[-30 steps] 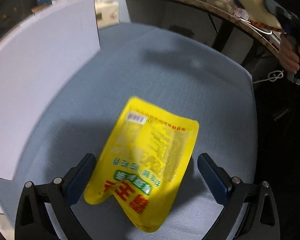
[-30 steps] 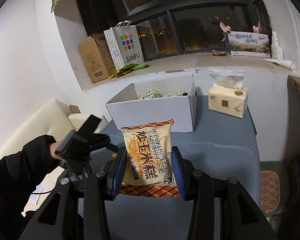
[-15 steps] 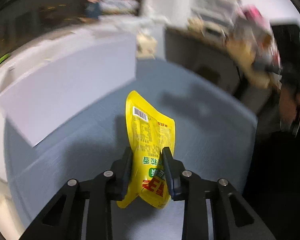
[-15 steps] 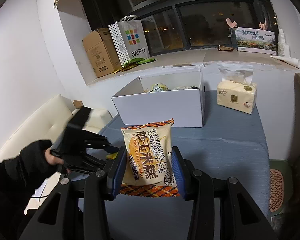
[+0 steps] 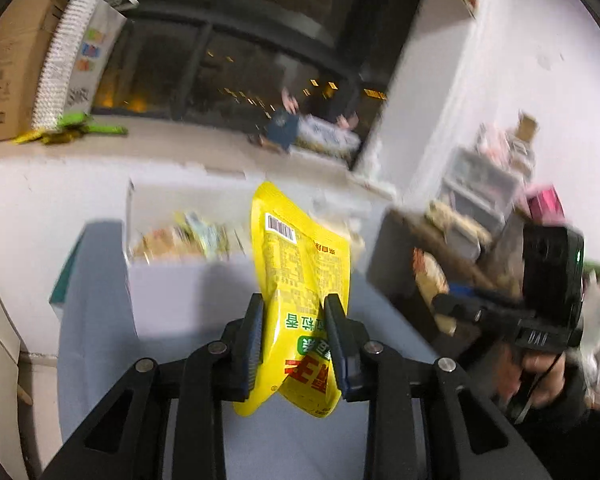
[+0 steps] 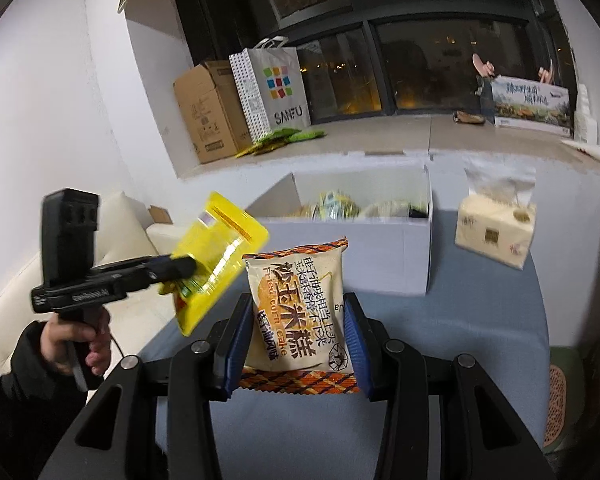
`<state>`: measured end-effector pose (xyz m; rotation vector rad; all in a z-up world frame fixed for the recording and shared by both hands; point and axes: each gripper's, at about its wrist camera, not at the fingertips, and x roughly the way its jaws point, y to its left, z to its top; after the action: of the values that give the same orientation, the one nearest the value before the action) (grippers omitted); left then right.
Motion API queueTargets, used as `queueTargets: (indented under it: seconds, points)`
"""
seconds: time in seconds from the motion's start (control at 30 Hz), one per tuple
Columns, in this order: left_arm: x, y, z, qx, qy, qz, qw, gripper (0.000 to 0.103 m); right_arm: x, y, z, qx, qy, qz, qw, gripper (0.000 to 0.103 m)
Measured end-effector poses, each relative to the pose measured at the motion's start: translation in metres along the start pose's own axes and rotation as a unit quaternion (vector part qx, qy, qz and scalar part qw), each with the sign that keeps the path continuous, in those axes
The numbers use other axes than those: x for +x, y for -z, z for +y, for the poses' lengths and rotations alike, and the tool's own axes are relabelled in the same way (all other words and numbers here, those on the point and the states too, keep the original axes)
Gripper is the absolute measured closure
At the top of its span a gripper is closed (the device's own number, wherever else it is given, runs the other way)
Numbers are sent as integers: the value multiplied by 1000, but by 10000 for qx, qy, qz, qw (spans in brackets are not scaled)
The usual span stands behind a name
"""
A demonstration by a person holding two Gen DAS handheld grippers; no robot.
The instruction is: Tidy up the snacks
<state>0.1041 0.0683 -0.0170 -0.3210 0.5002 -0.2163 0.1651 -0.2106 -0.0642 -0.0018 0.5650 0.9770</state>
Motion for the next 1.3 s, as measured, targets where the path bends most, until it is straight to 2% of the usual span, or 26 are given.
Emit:
queueTargets:
  seconds: [0.13, 0.27, 0.43, 0.57, 0.6, 0.67, 0.7, 0.73, 0.77, 0.83, 0.9, 1.0, 1.1, 1.13, 1.3]
  points:
    - [-2, -40, 10, -49, -227, -354, 9991, 70, 17, -42, -1, -44, -3, -213, 9998, 56]
    - [26, -85, 26, -114, -599, -541, 9967, 70, 50, -92, -13, 80, 224, -305, 9992, 56]
    - [80, -116, 53, -200, -979, -299, 9946, 70, 113, -139, -46, 287, 508, -101, 9982, 55]
    - [123, -123, 69, -166, -1246, -64, 9921, 68, 157, -153, -71, 356, 685, 209, 9968, 55]
    - [127, -121, 73, -222, -1287, -90, 9914, 60, 168, -154, -77, 375, 721, 324, 9962, 54]
    - [133, -115, 85, -462, -1107, -43, 9928, 25, 178, -153, -83, 403, 841, 391, 9949, 49]
    - [137, -113, 92, -650, -1008, 42, 9928, 1, 182, -152, -88, 486, 878, 407, 9941, 37]
    - [138, -109, 98, -796, -1007, 36, 9917, 0, 183, -150, -93, 580, 847, 398, 9939, 27]
    - [139, -105, 101, -842, -1050, 68, 9909, 0, 182, -146, -98, 742, 840, 310, 9932, 4]
    - [138, -98, 99, -754, -1222, 120, 9896, 0, 179, -138, -105, 907, 820, 242, 9922, 0]
    - [130, -93, 90, -629, -1352, 92, 9888, 0, 180, -132, -107, 889, 967, 452, 9903, 0]
    - [111, -91, 66, -297, -1844, -144, 9823, 0, 172, -128, -97, 479, 1360, 425, 9886, 0]
    - [81, -86, 37, 127, -1761, -591, 9825, 0, 155, -129, -74, -97, 1935, 227, 9808, 0]
    - [72, -83, 28, 228, -1697, -713, 9827, 0, 149, -132, -69, -188, 1999, 125, 9796, 0]
    - [31, -68, -8, 409, -1855, -988, 9768, 0, 107, -126, -36, -472, 1868, -312, 9808, 0]
